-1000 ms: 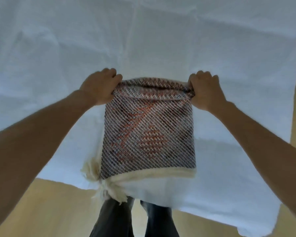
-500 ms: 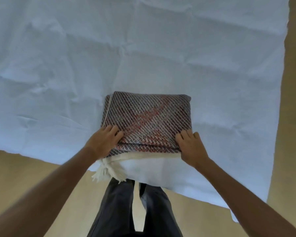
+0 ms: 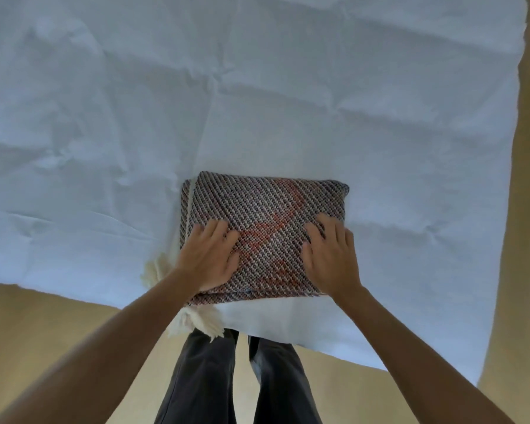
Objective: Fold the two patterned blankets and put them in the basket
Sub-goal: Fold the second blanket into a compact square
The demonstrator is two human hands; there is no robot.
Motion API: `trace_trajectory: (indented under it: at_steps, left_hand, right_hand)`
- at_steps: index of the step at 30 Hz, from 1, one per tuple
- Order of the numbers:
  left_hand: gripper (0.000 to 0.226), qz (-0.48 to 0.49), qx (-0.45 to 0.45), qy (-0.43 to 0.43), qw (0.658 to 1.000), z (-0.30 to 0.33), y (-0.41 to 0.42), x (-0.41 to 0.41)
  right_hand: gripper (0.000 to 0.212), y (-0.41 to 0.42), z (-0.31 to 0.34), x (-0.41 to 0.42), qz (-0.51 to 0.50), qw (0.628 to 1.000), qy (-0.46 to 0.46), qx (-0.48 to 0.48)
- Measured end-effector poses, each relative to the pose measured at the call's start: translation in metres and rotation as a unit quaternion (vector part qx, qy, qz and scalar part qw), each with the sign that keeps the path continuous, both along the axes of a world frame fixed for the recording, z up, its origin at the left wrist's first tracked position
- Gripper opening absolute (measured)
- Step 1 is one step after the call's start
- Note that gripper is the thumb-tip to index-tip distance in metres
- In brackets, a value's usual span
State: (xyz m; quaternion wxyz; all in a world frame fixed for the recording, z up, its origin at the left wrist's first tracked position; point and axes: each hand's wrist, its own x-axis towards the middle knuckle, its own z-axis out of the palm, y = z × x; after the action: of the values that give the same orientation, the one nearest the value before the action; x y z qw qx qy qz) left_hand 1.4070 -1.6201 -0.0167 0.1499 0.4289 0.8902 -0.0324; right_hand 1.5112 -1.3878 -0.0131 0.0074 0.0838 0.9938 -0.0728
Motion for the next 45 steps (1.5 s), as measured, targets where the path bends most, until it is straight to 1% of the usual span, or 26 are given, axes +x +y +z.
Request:
trace_trajectory:
  at_steps: [2, 5, 7, 10, 13, 15, 17, 18, 20, 23, 25, 27, 29, 32, 34, 37, 40, 43, 45]
  left_hand:
    - [0.057, 0.047, 0.013, 0.001, 0.999, -0.006, 0.036, -0.023]
    - [0.067, 0.094, -0.031, -0.017, 0.995, -0.032, 0.066, -0.051]
    - [0.069, 0.106, -0.045, -0.013, 0.993, -0.057, 0.055, -0.056]
    - [0.071, 0.097, -0.054, 0.007, 0.994, -0.084, 0.028, -0.049]
    - [0.072, 0.112, -0.049, 0.004, 0.993, -0.078, 0.033, -0.050]
    - [0.072, 0.140, -0.016, 0.001, 0.990, -0.063, 0.037, -0.043]
    - [0.073, 0.136, 0.014, 0.004, 0.991, -0.054, 0.031, -0.024]
    - [0.075, 0.124, 0.013, 0.000, 0.992, -0.053, 0.025, -0.011]
    - [0.077, 0.106, 0.001, -0.016, 0.994, -0.061, 0.009, 0.009]
    - [0.079, 0.097, -0.020, -0.017, 0.995, -0.090, -0.001, 0.012]
    - [0.079, 0.097, -0.025, -0.016, 0.995, -0.105, -0.002, 0.013]
    - [0.079, 0.100, -0.015, -0.003, 0.995, -0.104, 0.002, 0.010]
    - [0.078, 0.104, -0.001, -0.001, 0.995, -0.089, 0.003, 0.013]
    - [0.076, 0.097, 0.025, 0.004, 0.995, -0.076, -0.010, 0.025]
    - [0.076, 0.073, 0.026, 0.004, 0.997, -0.079, -0.026, 0.028]
    - [0.076, 0.048, -0.009, -0.016, 0.999, -0.102, -0.037, 0.027]
    - [0.076, 0.069, -0.024, -0.036, 0.997, -0.110, -0.031, 0.025]
    - [0.071, 0.064, -0.013, -0.057, 0.996, -0.092, -0.033, 0.023]
    - [0.064, 0.112, -0.004, -0.070, 0.991, -0.072, -0.032, 0.016]
  right_hand:
    - [0.045, 0.003, -0.009, -0.030, -0.019, 1.000, 0.005, -0.003]
    - [0.059, 0.019, -0.040, -0.057, -0.041, 0.997, -0.068, 0.006]
    - [0.064, 0.034, -0.067, -0.055, -0.040, 0.993, -0.114, 0.013]
    - [0.068, 0.044, -0.094, -0.047, -0.027, 0.990, -0.135, 0.019]
    - [0.068, 0.034, -0.085, -0.057, -0.049, 0.991, -0.121, 0.021]
    - [0.065, 0.022, -0.067, -0.055, -0.066, 0.993, -0.099, 0.012]
    - [0.062, 0.005, -0.056, -0.042, -0.039, 0.997, -0.068, -0.002]
    - [0.061, -0.002, -0.055, -0.033, -0.017, 0.998, -0.068, -0.009]
    - [0.062, -0.006, -0.066, -0.015, 0.006, 0.996, -0.093, -0.013]
    - [0.065, 0.001, -0.099, -0.009, 0.004, 0.993, -0.119, 0.007]
    - [0.066, 0.003, -0.111, -0.008, 0.001, 0.991, -0.133, 0.002]
    - [0.066, 0.003, -0.108, -0.012, 0.004, 0.993, -0.120, 0.009]
    - [0.066, 0.000, -0.094, -0.010, 0.005, 0.995, -0.097, 0.007]
    - [0.066, 0.001, -0.077, 0.005, -0.022, 0.997, -0.076, 0.007]
    - [0.066, 0.011, -0.080, 0.018, -0.022, 0.995, -0.093, 0.016]
    - [0.068, 0.021, -0.105, 0.027, -0.010, 0.992, -0.126, 0.018]
    - [0.068, 0.022, -0.114, 0.021, -0.021, 0.991, -0.132, 0.008]
    - [0.060, 0.021, -0.097, 0.023, -0.021, 0.994, -0.108, -0.025]
    - [0.051, 0.021, -0.077, 0.020, -0.077, 0.992, -0.086, -0.050]
